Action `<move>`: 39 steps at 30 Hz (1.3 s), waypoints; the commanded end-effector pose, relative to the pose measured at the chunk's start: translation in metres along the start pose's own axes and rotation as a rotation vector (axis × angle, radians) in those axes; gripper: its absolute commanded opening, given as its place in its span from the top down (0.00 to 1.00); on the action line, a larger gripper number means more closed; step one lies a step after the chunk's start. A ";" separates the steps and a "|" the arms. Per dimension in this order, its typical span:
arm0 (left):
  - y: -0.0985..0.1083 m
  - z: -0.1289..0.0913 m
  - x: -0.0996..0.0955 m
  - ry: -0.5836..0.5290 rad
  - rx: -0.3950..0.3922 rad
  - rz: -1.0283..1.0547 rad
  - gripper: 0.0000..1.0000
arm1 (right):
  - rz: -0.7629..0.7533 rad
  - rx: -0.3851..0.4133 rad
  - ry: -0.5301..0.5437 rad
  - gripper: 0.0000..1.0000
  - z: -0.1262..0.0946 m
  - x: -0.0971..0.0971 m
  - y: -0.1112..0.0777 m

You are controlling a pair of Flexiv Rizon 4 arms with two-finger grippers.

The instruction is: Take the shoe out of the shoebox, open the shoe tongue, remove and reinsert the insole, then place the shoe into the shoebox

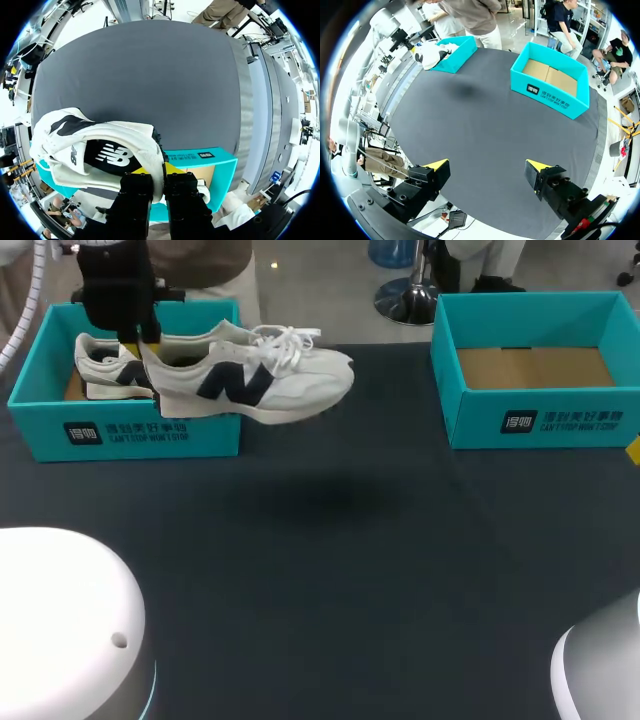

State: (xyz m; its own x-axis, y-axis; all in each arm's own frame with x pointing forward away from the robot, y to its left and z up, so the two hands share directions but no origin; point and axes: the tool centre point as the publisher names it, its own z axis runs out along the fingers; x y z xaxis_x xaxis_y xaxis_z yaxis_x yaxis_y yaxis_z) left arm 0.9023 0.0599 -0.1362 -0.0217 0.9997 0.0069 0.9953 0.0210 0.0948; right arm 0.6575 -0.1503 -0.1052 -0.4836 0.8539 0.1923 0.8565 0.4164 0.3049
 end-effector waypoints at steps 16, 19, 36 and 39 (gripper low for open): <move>-0.034 0.000 -0.011 0.026 -0.025 0.046 1.00 | 0.000 0.006 0.002 0.00 0.000 -0.001 0.003; -0.034 0.000 -0.011 0.026 -0.025 0.046 1.00 | 0.000 0.006 0.002 0.00 0.000 -0.001 0.003; -0.044 0.001 -0.023 0.036 -0.042 0.050 1.00 | 0.000 0.006 0.002 0.00 0.000 -0.001 0.003; -0.057 0.000 -0.037 0.030 -0.041 0.052 1.00 | 0.000 0.006 0.002 0.00 0.000 -0.001 0.003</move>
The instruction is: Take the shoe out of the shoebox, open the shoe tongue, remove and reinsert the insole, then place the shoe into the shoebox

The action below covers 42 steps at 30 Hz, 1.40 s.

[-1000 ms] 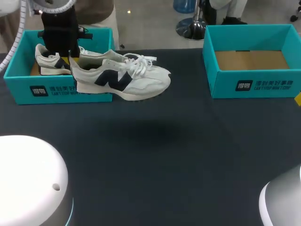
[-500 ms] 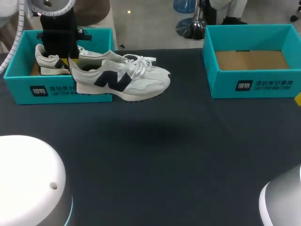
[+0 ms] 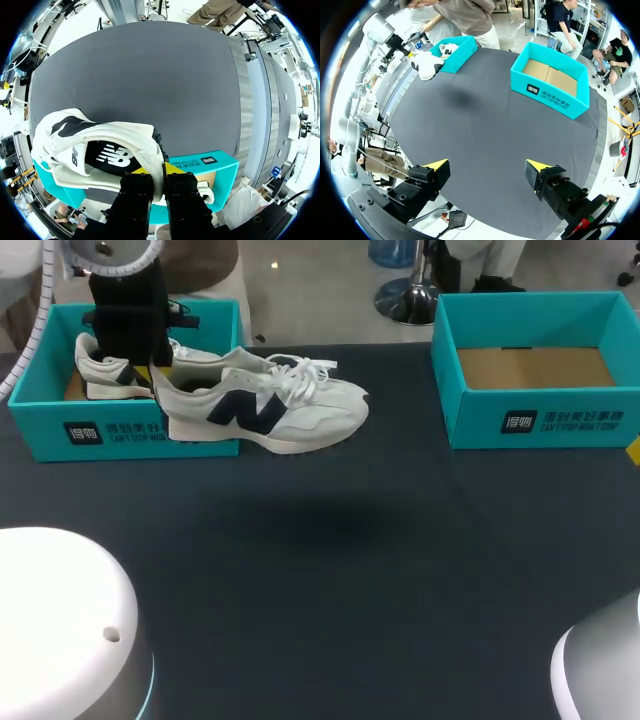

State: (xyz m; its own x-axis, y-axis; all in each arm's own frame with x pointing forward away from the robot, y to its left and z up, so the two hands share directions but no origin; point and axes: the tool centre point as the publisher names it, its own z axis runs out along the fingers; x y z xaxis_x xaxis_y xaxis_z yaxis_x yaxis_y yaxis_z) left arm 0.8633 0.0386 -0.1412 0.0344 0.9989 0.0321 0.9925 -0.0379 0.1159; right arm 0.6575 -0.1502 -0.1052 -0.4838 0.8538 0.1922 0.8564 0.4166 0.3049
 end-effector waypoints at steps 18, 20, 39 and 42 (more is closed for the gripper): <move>-0.086 -0.003 -0.074 -0.013 0.054 -0.037 1.00 | 0.001 0.006 0.002 0.00 0.000 -0.001 0.003; -0.090 -0.002 -0.077 0.001 0.050 -0.047 1.00 | 0.001 0.006 0.002 0.00 0.000 -0.001 0.003; -0.101 0.002 -0.085 0.015 0.084 -0.065 1.00 | 0.001 0.006 0.002 0.00 0.000 -0.001 0.003; -0.101 0.003 -0.087 0.018 0.085 -0.062 1.00 | 0.001 0.006 0.002 0.00 0.000 -0.001 0.003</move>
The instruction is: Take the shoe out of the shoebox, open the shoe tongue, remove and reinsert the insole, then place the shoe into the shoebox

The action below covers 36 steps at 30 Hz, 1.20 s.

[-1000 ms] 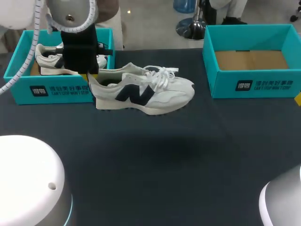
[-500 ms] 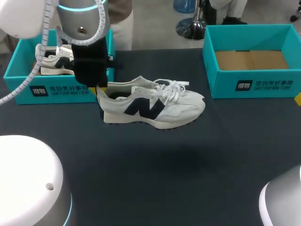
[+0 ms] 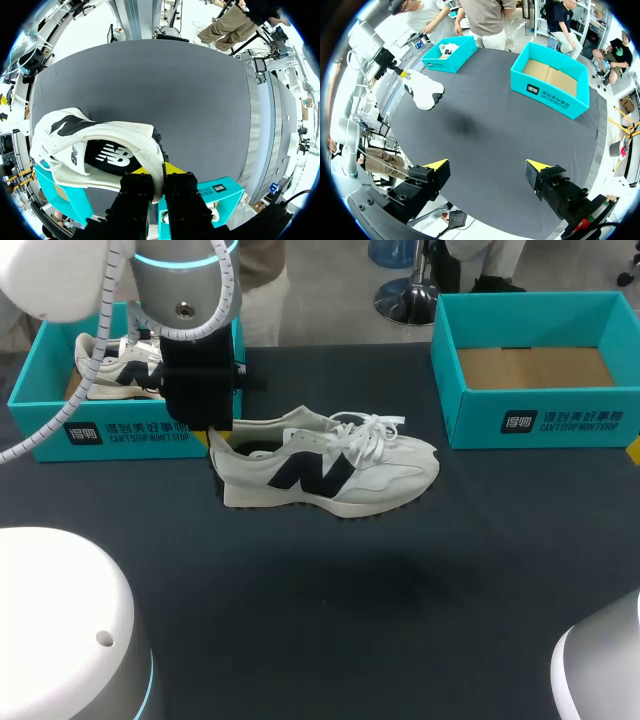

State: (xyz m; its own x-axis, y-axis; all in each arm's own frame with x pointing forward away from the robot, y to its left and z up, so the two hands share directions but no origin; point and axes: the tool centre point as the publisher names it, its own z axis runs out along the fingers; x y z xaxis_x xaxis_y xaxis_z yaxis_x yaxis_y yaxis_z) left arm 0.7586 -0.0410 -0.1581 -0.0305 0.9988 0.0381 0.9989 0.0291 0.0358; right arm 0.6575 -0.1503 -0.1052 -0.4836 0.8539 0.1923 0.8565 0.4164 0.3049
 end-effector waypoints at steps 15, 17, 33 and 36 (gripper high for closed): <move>-0.013 0.035 -0.018 0.039 0.025 0.038 1.00 | 0.000 0.006 0.002 0.00 0.000 -0.001 0.003; -0.016 0.042 -0.021 0.045 0.030 0.040 1.00 | 0.000 0.006 0.002 0.00 0.000 -0.001 0.003; -0.028 0.096 -0.041 0.026 0.002 0.008 1.00 | 0.000 0.006 0.002 0.00 0.000 -0.001 0.003; -0.031 0.105 -0.044 0.038 -0.004 0.005 1.00 | 0.000 0.006 0.002 0.00 0.000 -0.001 0.003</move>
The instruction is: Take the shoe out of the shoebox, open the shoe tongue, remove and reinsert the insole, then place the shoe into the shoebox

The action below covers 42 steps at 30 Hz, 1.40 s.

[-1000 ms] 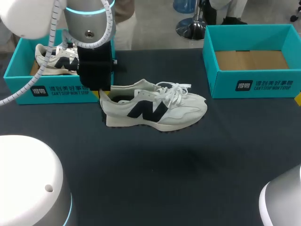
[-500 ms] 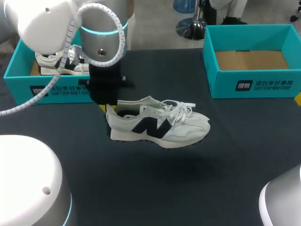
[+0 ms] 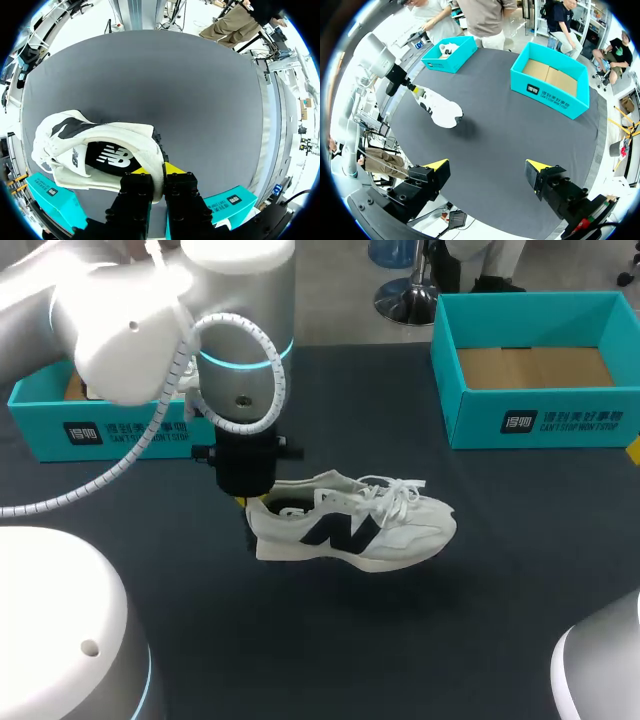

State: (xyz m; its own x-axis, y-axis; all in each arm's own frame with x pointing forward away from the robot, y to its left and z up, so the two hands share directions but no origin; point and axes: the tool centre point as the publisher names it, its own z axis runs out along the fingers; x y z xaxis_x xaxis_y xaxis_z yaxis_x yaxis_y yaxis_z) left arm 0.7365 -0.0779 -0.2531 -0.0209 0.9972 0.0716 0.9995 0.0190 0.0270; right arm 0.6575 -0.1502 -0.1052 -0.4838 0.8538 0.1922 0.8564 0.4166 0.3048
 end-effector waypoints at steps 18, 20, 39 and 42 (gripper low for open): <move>-0.011 0.050 -0.015 0.045 -0.068 -0.003 1.00 | 0.001 0.006 0.002 0.00 0.000 -0.001 0.003; -0.012 0.053 -0.015 0.050 -0.071 -0.006 1.00 | 0.001 0.006 0.002 0.00 0.000 -0.001 0.003; -0.015 0.076 -0.012 0.071 -0.065 -0.032 1.00 | 0.001 0.006 0.002 0.00 0.000 -0.001 0.003; -0.016 0.078 -0.012 0.072 -0.062 -0.035 1.00 | 0.001 0.006 0.002 0.00 0.000 -0.001 0.003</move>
State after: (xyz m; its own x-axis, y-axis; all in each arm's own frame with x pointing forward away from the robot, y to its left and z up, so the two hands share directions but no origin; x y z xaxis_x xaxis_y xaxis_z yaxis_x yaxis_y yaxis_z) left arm 0.7226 -0.0832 -0.3298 -0.0590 0.9882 0.1411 0.9947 0.0463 0.0915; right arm 0.6575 -0.1503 -0.1052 -0.4836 0.8539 0.1923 0.8565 0.4164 0.3049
